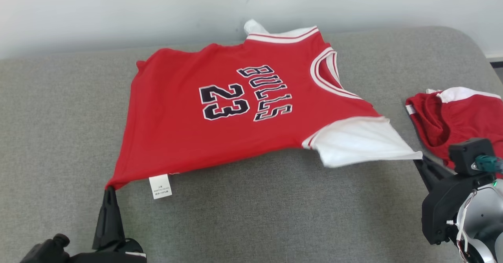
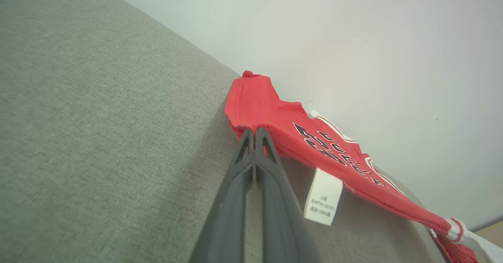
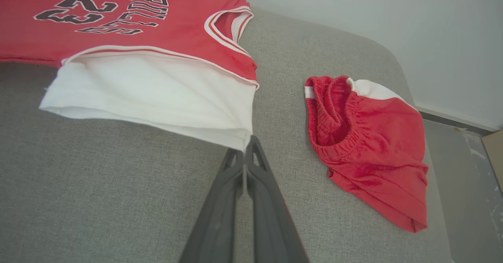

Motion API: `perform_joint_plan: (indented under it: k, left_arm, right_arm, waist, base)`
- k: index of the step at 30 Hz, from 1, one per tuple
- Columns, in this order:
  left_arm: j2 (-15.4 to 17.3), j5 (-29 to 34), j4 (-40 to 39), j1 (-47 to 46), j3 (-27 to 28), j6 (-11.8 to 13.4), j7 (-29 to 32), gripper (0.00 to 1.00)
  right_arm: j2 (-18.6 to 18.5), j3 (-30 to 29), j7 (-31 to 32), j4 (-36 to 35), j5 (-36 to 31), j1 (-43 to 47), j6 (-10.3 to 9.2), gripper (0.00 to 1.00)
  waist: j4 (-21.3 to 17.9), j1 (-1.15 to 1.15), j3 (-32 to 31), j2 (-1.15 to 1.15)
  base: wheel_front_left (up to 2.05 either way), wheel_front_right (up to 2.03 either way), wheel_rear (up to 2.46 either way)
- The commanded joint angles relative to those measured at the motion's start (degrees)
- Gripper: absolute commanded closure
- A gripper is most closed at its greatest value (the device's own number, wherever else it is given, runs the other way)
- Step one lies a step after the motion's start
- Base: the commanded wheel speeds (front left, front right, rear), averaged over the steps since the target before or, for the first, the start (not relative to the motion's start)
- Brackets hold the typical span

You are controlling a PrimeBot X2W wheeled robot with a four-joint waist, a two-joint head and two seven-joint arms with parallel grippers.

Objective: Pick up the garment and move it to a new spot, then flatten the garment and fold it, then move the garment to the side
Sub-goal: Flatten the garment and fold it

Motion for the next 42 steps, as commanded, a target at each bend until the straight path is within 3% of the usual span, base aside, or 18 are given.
perform_joint_plan:
  k: [1,6,10,12,20,35,38,42]
  left_arm:
    - [-0.25,-0.26,-0.22,0.76,0.09,-0.14,-0.18,1.0]
    - [1.24,1.38,-0.72,3.26,-1.35,0.92,1.88,1.0]
    - [1.92,2.15,-1.08,6.74,-2.95,3.03,6.08,1.0]
    - [1.85,1.46,-1.72,8.24,-3.24,3.53,7.68,1.0]
    - [2.31,1.3,-3.94,11.98,-3.43,5.3,9.64,1.0]
    - [4.88,1.89,-10.08,20.86,-1.5,11.79,13.94,1.0]
    - [4.77,1.14,-10.94,21.79,-1.18,11.8,14.0,1.0]
    - [5.77,1.43,-11.4,21.31,-1.16,9.82,12.58,1.0]
  right_arm:
    - [0.28,-0.08,0.14,-0.43,0.0,0.01,-0.15,1.0]
    - [-0.93,-0.31,8.21,-2.44,1.41,5.02,-0.15,1.0]
    - [1.07,-2.66,18.69,-3.87,3.86,11.62,-0.14,1.0]
    - [2.16,-4.14,20.96,-5.77,4.81,13.14,-0.15,1.0]
    - [4.48,-5.35,22.32,-8.45,4.66,15.99,-0.15,1.0]
    - [8.83,-5.96,29.15,-11.06,8.25,24.32,-0.15,1.0]
    - [9.38,-6.21,29.07,-12.23,8.74,25.02,-0.15,1.0]
    - [9.11,-5.49,26.67,-13.99,10.75,23.76,-0.15,1.0]
  waist:
    - [0.0,0.02,-0.77,0.02]
    - [0.13,0.02,-1.91,0.02]
    - [0.3,0.02,-2.49,0.02]
    - [0.39,0.02,-2.41,0.02]
    - [0.26,0.02,-2.81,0.02]
    - [0.56,0.02,-2.99,0.02]
    - [0.69,0.02,-3.01,0.02]
    - [1.12,0.02,-2.78,0.02]
  base:
    - [0.0,0.0,0.0]
    - [0.0,0.0,0.0]
    - [0.0,0.0,0.0]
    - [0.0,0.0,0.0]
    - [0.0,0.0,0.0]
    - [0.0,0.0,0.0]
    - [0.0,0.0,0.0]
    - [0.0,0.0,0.0]
